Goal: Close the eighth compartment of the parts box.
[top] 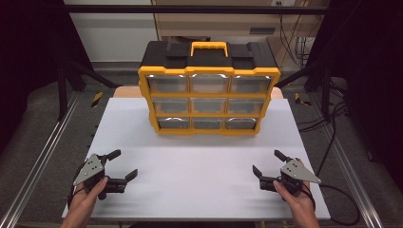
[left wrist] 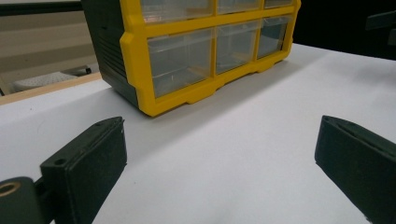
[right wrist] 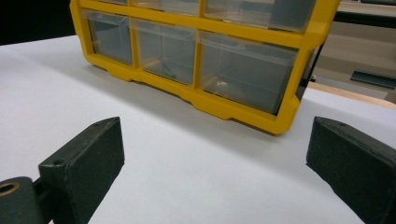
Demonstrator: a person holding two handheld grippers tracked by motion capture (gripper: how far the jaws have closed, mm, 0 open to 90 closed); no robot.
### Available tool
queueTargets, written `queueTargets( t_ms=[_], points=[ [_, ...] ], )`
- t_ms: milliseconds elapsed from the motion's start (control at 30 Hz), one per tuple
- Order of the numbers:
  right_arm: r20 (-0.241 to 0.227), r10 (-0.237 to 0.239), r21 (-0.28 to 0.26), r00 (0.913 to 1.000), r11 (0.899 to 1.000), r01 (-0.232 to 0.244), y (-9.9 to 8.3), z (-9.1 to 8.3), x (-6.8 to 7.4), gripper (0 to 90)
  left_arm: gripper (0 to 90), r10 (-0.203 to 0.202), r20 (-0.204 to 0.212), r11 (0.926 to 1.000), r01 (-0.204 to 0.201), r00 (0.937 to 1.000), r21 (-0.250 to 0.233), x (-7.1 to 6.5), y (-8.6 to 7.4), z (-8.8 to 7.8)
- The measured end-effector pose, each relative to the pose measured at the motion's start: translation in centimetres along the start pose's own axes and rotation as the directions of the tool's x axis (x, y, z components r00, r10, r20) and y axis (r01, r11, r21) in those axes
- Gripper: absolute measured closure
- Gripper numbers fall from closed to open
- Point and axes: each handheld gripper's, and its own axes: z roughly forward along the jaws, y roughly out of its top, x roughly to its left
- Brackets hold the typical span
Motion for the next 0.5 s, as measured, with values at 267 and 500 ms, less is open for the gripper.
queueTargets(
  t_ms=[267, 500],
  points=[
    [0.015, -0.007, 0.017, 0.9999, 1.0, 0.006, -0.29, -0.01, -0.45, 4.7, 2.2, -0.042, -0.035, 0.9991, 0.043, 0.9985, 0.006, 0.07, -0.11, -0.22],
    [0.037, 0.01, 0.042, 0.9993, 0.999, -0.012, -0.42, 0.4, -0.61, 4.4, 2.2, -0.055, -0.059, 0.9984, 0.056, 0.9968, 0.01, -0.09, -0.01, -0.17]
  ],
)
